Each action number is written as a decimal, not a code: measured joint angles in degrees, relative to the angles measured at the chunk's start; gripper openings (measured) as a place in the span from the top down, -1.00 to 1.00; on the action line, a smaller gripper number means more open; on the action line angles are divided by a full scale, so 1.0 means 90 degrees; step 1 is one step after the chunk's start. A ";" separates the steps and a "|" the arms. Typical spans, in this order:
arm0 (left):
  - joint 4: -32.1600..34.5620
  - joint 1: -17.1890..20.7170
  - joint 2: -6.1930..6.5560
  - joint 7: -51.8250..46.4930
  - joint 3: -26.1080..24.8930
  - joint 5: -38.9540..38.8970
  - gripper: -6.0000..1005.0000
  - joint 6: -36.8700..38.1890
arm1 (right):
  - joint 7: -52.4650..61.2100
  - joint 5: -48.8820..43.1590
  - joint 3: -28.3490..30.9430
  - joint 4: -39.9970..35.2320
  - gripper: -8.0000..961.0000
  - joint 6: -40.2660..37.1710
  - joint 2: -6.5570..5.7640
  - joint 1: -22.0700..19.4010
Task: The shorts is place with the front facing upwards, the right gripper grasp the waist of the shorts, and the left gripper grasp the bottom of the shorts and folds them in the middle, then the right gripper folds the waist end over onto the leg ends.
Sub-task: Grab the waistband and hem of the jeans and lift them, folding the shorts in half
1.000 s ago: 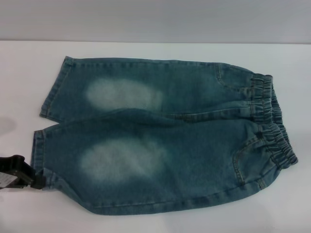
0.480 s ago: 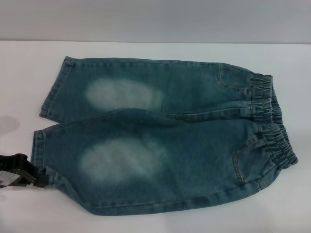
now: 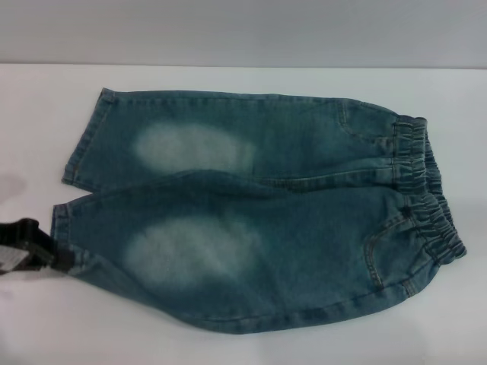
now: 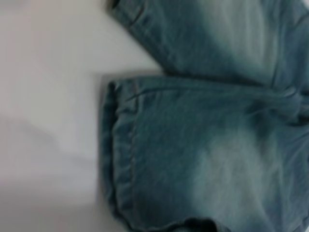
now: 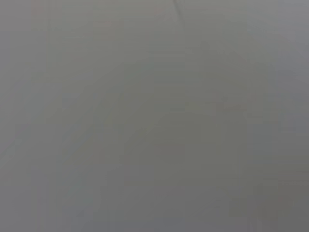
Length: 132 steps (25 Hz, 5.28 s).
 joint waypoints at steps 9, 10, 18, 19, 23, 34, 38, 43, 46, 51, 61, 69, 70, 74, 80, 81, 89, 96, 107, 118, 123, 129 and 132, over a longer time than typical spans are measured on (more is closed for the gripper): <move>0.0000 -0.0092 0.0029 0.0047 -0.0097 0.0015 0.96 0.0036 | 0.4401 -0.3021 -0.1370 -0.1513 0.13 0.0398 -0.0349 -0.0145; 0.0000 -0.0092 0.0028 0.0053 -0.0098 0.0018 0.96 0.0036 | 0.4927 -0.3521 -0.1501 -0.1710 0.13 0.0313 -0.0406 -0.0145; 0.0003 -0.0138 0.0033 0.0037 -0.0096 0.0002 0.96 0.0045 | 0.7509 -0.6644 -0.1906 -0.3129 0.14 -0.1219 -0.0564 0.0140; 0.0004 -0.0147 0.0034 0.0033 -0.0095 0.0001 0.96 0.0048 | 0.7782 -0.6981 -0.1930 -0.3270 0.14 -0.1467 -0.0592 0.0204; 0.0007 -0.0235 0.0035 0.0026 -0.0093 0.0015 0.96 0.0079 | 0.8389 -0.8082 -0.1956 -0.3524 0.15 -0.2324 -0.0687 0.0524; 0.0010 -0.0269 -0.0063 0.0061 -0.0083 0.0021 0.96 0.0154 | 0.8554 -0.9763 -0.2641 -0.3757 0.17 -0.3465 -0.0715 0.0996; 0.0011 -0.0254 -0.0074 0.0064 -0.0090 0.0021 0.96 0.0157 | 0.8551 -1.0225 -0.2975 -0.3970 0.17 -0.3835 -0.0717 0.1076; 0.0010 -0.0266 -0.0070 0.0066 -0.0082 0.0020 0.96 0.0154 | 0.8552 -1.0522 -0.3436 -0.4048 0.18 -0.4190 -0.0698 0.1193; 0.0010 -0.0269 -0.0066 0.0066 -0.0072 0.0019 0.96 0.0152 | 0.8564 -1.0558 -0.3641 -0.4017 0.19 -0.4372 -0.0670 0.1237; 0.0009 -0.0263 -0.0055 0.0066 -0.0089 0.0019 0.96 0.0148 | 0.8594 -1.0587 -0.4165 -0.4001 0.19 -0.4445 -0.0582 0.1214; 0.0009 -0.0230 -0.0075 0.0076 -0.0085 0.0020 0.96 0.0140 | 0.8640 -1.0902 -0.4522 -0.3841 0.21 -0.4123 -0.0427 0.1214; 0.0009 -0.0227 -0.0081 0.0076 -0.0094 0.0020 0.96 0.0150 | 0.8616 -1.1098 -0.4846 -0.3692 0.22 -0.3806 -0.0295 0.1166; 0.0009 -0.0228 -0.0082 0.0076 -0.0096 0.0020 0.96 0.0151 | 0.8615 -1.1121 -0.4859 -0.3672 0.23 -0.3757 -0.0286 0.1166; 0.0009 -0.0234 -0.0083 0.0076 -0.0096 0.0020 0.96 0.0154 | 0.8613 -1.1168 -0.4994 -0.3623 0.23 -0.3589 -0.0251 0.1156; 0.0009 -0.0261 -0.0083 0.0084 -0.0096 0.0020 0.96 0.0157 | 0.8603 -1.1237 -0.5105 -0.3573 0.24 -0.3461 -0.0201 0.1155; 0.0009 -0.0261 -0.0083 0.0084 -0.0096 0.0020 0.96 0.0157 | 0.8597 -1.1237 -0.5141 -0.3570 0.24 -0.3457 -0.0194 0.1155; 0.0009 -0.0276 -0.0083 0.0086 -0.0096 0.0020 0.96 0.0173 | 0.8495 -1.1237 -0.5230 -0.3405 0.26 -0.3361 -0.0116 0.1195; 0.0009 -0.0288 -0.0092 0.0082 -0.0096 0.0007 0.96 0.0176 | 0.8373 -1.1237 -0.5239 -0.3342 0.27 -0.3297 -0.0036 0.1221; 0.0008 -0.0286 -0.0099 0.0093 -0.0095 0.0004 0.96 0.0162 | 0.8331 -1.1186 -0.5184 -0.3263 0.29 -0.3275 0.0034 0.1277; 0.0006 -0.0286 -0.0111 0.0113 -0.0096 -0.0013 0.95 0.0137 | 0.8114 -1.1024 -0.5197 -0.3198 0.30 -0.3405 0.0039 0.1348; 0.0008 -0.0317 -0.0112 0.0114 -0.0095 -0.0017 0.95 0.0135 | 0.8007 -1.1024 -0.5161 -0.3127 0.58 -0.3363 0.0039 0.1371; 0.0004 -0.0381 -0.0095 0.0106 -0.0214 -0.0020 0.95 0.0128 | 0.7522 -1.1011 -0.4882 -0.3120 0.90 -0.3335 0.0039 0.1331; -0.0005 -0.0407 -0.0082 0.0096 -0.0366 -0.0020 0.94 0.0119 | 0.7170 -1.1008 -0.4482 -0.3086 0.98 -0.3379 0.0043 0.1302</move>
